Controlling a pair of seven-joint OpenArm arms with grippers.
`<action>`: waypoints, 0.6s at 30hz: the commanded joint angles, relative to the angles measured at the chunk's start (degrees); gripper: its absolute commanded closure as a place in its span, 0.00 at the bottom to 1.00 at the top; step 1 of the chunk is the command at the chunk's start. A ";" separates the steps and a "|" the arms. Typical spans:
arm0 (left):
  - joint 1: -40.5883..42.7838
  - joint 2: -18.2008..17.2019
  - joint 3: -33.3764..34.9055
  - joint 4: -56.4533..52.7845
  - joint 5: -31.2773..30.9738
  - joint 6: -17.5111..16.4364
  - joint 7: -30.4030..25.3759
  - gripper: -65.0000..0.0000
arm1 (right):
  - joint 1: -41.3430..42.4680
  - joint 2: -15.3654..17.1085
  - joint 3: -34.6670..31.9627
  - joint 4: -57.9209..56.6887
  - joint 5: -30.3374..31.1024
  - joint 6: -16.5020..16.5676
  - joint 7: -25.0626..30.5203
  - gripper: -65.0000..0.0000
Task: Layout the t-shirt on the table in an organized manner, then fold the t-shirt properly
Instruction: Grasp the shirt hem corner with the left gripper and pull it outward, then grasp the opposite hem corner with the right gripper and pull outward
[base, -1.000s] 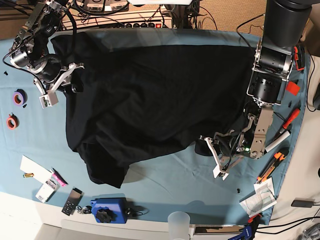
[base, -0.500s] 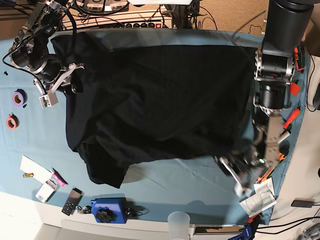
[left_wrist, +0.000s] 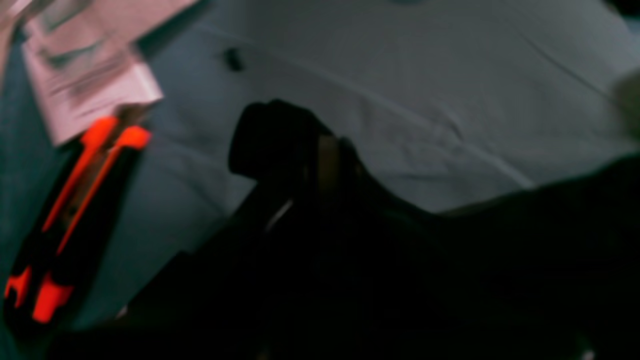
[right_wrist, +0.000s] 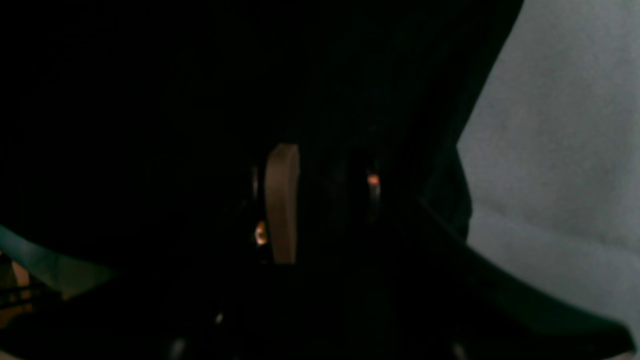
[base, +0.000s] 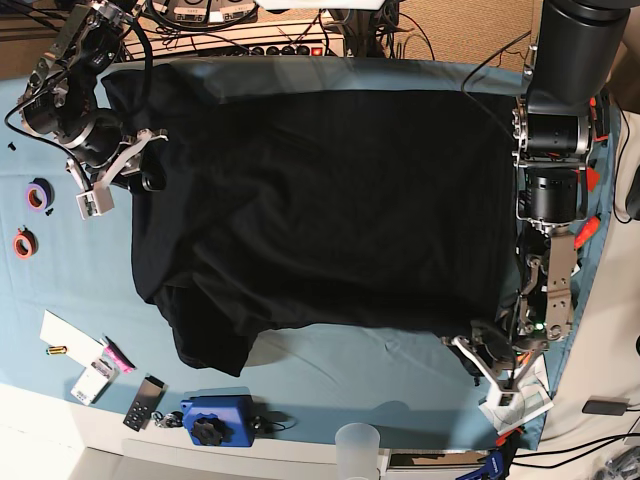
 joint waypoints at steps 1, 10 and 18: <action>-2.08 -0.44 -0.07 0.98 -0.35 -1.25 -1.42 0.75 | 0.52 0.83 0.20 0.79 0.15 0.13 2.45 0.73; -2.36 -0.46 -0.13 3.65 -9.62 -6.82 11.43 0.52 | 10.95 0.87 0.15 0.31 -10.86 0.02 9.33 0.73; -1.55 -0.48 -0.15 17.94 -17.31 -9.84 25.42 0.53 | 25.07 4.15 -10.10 -19.17 -17.29 0.37 15.41 0.73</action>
